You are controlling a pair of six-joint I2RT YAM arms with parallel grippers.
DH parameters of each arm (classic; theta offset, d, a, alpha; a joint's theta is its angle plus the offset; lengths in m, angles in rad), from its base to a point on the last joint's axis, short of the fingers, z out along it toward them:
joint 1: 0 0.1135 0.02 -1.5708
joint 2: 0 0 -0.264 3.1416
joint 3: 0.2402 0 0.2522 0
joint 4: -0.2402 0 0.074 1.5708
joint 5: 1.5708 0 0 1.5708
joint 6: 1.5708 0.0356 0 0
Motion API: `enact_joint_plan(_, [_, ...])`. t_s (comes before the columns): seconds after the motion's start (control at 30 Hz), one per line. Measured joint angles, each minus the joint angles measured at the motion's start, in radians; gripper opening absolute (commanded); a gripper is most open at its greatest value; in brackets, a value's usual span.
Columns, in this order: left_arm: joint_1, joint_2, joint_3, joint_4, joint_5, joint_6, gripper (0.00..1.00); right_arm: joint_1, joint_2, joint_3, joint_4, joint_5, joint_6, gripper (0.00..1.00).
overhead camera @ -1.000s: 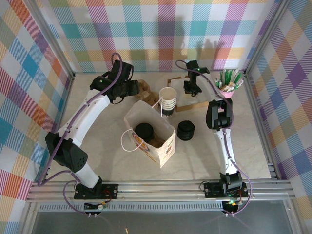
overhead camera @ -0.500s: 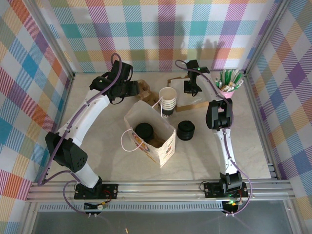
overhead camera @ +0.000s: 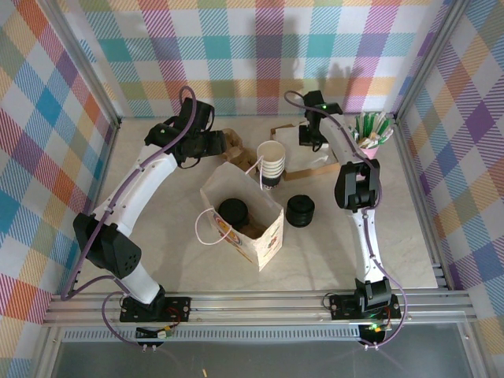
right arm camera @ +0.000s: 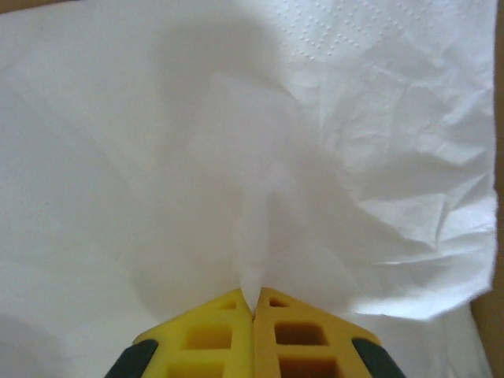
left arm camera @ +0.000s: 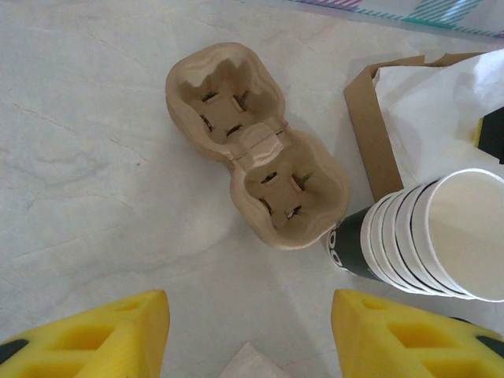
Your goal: Pack the takeout coffee
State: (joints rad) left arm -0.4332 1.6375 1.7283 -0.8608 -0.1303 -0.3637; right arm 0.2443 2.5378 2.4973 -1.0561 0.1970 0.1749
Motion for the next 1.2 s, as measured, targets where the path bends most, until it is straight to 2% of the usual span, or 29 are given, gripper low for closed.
enact_joint_plan(0.37, [0.000, 0.000, 0.000, 0.028, 0.001, -0.014, 0.56, -0.002, -0.020, 0.031, -0.002, 0.003, -0.020, 0.00])
enact_joint_plan(0.7, [0.000, -0.006, 0.026, 0.024, -0.011, 0.004, 0.58, -0.003, -0.117, 0.031, 0.003, -0.024, -0.037, 0.00])
enact_joint_plan(0.97, [0.003, -0.001, 0.218, 0.036, 0.121, 0.148, 0.58, -0.008, -0.285, 0.031, 0.019, -0.119, -0.064, 0.00])
enact_joint_plan(1.1, [-0.008, 0.009, 0.315, 0.055, 0.216, 0.216, 0.59, -0.009, -0.397, 0.022, 0.032, -0.238, -0.055, 0.00])
enact_joint_plan(1.2, [-0.036, 0.017, 0.376, 0.059, 0.282, 0.266, 0.60, -0.009, -0.519, -0.050, 0.070, -0.346, -0.026, 0.00])
